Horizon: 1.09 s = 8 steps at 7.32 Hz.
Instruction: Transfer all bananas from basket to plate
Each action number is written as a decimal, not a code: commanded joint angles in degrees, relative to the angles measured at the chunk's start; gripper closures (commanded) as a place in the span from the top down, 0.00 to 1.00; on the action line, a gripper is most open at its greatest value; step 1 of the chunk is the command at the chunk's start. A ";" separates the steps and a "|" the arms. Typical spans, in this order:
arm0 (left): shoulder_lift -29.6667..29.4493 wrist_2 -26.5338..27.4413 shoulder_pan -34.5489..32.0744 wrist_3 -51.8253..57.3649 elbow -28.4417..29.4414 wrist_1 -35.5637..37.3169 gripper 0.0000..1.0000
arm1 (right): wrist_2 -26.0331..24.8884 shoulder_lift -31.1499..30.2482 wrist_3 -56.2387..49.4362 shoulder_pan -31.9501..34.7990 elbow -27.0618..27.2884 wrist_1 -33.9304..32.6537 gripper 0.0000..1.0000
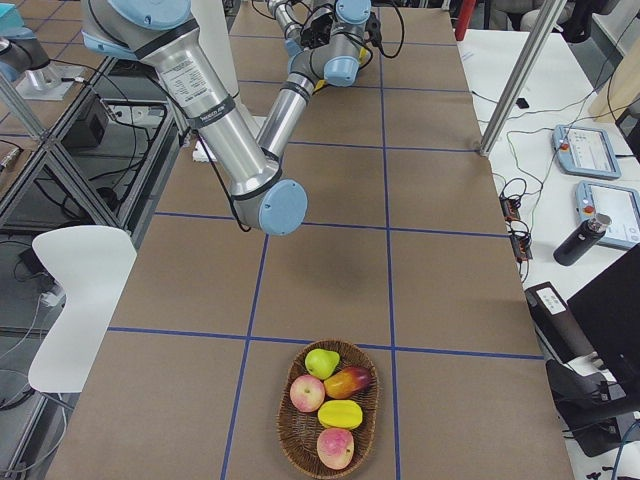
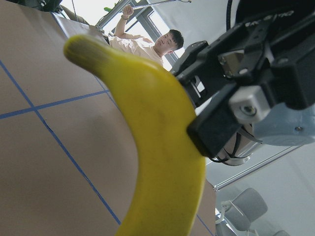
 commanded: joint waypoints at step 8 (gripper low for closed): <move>-2.69 10.12 7.97 -6.84 1.23 -1.26 0.00 | 15.23 -2.41 -0.08 15.42 -3.86 4.75 1.00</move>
